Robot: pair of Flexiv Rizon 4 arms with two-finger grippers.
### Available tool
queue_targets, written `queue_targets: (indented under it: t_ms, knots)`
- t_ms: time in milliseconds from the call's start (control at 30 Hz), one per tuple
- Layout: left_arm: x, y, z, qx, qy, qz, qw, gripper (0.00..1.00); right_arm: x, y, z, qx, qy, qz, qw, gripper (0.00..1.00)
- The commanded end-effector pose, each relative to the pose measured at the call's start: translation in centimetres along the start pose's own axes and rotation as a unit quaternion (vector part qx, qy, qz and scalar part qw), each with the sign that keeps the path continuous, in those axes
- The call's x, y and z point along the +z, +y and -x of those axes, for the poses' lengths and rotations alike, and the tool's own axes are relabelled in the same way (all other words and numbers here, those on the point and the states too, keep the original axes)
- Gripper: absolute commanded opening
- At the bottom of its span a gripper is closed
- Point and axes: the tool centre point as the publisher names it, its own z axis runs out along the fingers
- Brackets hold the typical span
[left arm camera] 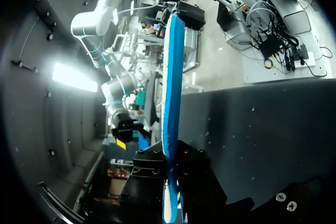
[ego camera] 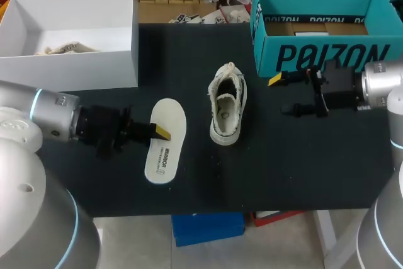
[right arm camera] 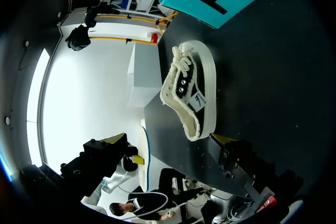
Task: Take the shoe out of the shoebox, open the shoe tongue, remove and reinsert the insole, then place the shoe into the shoebox
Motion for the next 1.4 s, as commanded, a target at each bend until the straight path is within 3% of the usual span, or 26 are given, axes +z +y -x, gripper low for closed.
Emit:
queue_targets:
  t_ms: [33, 367, 1033, 1133, 1400]
  knots:
    - [-0.6, -0.5, 0.2, 0.001, 0.003, 0.004, 1.000, 0.00, 1.1, -0.2, 0.0, 0.017, 0.005, 0.007, 1.000, 1.00]
    - [-0.8, -0.4, 0.1, 0.000, 0.002, 0.008, 1.000, 0.00, 4.1, -0.5, -0.4, 0.047, 0.006, 0.015, 0.999, 1.00]
    - [-0.8, -0.4, 0.1, 0.000, 0.002, 0.008, 1.000, 0.00, 4.4, -0.7, -0.1, 0.060, -0.002, 0.014, 0.998, 1.00]
    - [-0.8, -0.4, 0.1, 0.000, 0.002, 0.008, 1.000, 0.00, 5.0, -0.9, 0.5, 0.081, -0.033, 0.033, 0.996, 1.00]
    - [-0.8, -0.4, 0.1, 0.000, 0.002, 0.008, 1.000, 0.00, 6.5, -1.3, -0.3, 0.107, -0.027, 0.086, 0.990, 1.00]
